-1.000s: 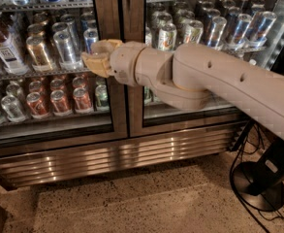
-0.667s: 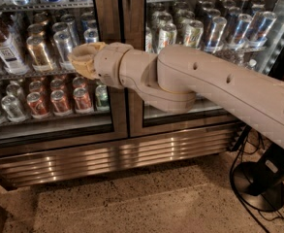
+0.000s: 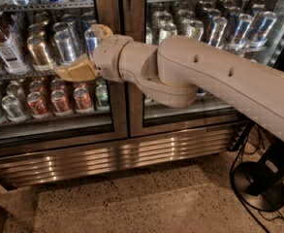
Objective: Open left fridge door
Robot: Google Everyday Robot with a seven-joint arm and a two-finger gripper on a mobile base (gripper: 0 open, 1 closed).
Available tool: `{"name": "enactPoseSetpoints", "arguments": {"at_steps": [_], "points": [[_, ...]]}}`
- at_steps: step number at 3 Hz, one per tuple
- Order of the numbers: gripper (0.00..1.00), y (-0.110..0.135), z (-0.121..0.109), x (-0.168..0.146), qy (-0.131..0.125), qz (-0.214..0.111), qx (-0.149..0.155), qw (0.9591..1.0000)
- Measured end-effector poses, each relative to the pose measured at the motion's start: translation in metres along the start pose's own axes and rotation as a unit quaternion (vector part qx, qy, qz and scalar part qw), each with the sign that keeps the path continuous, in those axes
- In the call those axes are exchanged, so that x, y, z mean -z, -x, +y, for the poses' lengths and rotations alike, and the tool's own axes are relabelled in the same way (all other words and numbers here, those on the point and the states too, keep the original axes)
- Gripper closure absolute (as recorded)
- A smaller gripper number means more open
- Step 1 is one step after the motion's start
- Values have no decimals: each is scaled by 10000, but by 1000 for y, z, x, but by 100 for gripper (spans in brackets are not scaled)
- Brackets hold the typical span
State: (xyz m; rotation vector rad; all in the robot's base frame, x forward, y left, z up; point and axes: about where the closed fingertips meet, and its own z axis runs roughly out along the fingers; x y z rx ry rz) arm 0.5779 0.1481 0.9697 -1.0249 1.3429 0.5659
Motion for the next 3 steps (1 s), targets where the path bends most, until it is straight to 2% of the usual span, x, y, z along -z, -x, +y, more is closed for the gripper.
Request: {"name": "enactPoseSetpoints", "arguments": {"at_steps": [1,2,3], "points": [[0,21,-36,11,-870,123,501,9949],[0,24,-34,9,-807,77,474,9956],[0,34,-55,-8,-703,-162,283,9970]]}}
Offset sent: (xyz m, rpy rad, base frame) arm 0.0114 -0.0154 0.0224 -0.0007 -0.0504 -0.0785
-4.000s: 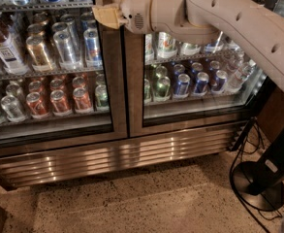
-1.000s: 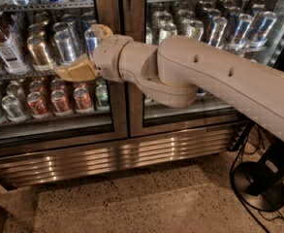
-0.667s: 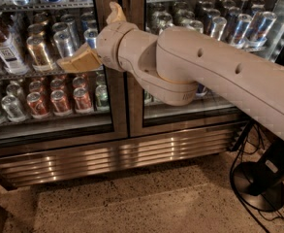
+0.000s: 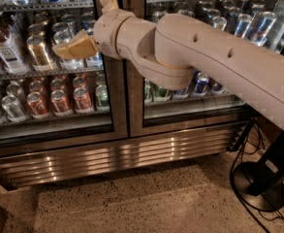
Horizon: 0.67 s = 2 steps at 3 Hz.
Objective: Open left fridge door
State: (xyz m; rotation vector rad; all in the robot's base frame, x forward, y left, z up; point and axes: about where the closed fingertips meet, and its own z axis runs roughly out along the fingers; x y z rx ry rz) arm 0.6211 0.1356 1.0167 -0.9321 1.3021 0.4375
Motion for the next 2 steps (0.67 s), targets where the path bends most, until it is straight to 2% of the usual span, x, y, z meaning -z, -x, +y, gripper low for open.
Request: {"name": "enactPoseSetpoints", "arguments": {"at_steps": [1,2], "points": [[0,4,2,1,-42,-12,49,10000],[0,-14,-33,35,-932,320,324,9946]]}}
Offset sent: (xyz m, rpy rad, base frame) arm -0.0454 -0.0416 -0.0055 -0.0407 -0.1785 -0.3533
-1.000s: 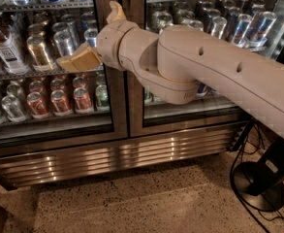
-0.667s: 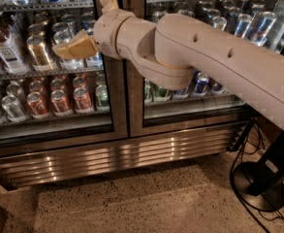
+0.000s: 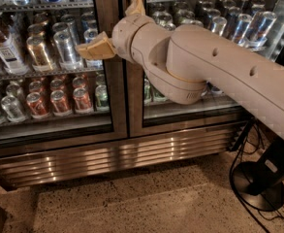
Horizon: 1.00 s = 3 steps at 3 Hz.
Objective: Open left fridge door
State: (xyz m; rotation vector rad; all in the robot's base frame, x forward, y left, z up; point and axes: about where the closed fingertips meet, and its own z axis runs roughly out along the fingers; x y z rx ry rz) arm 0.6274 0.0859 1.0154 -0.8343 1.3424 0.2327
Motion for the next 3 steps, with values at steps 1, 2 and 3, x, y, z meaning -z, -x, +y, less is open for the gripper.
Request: {"name": "enactPoseSetpoints", "arguments": {"at_steps": [1,2,3], "points": [[0,-1,0,-9,156,-58,-75,9998],[0,3,4,-19,384,-188,-332,9985],[0,4,5,-17,384,-188,-332,9985]]}}
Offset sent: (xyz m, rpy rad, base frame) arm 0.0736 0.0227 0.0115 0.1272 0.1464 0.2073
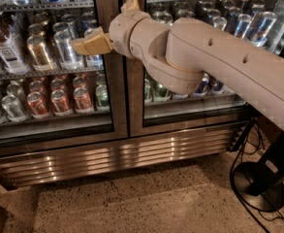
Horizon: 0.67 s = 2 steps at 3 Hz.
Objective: Open left fridge door
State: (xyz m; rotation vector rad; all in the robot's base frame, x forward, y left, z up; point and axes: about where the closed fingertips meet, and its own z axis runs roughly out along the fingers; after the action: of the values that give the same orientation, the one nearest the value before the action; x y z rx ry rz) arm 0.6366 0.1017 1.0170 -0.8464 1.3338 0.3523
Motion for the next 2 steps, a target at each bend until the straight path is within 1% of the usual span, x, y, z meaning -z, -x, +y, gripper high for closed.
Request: {"name": "enactPoseSetpoints", "arguments": {"at_steps": [1,2], "points": [[0,2,4,-2,47,-12,17,10000],[0,-1,36,-14,497,-16,-12,9988]]}}
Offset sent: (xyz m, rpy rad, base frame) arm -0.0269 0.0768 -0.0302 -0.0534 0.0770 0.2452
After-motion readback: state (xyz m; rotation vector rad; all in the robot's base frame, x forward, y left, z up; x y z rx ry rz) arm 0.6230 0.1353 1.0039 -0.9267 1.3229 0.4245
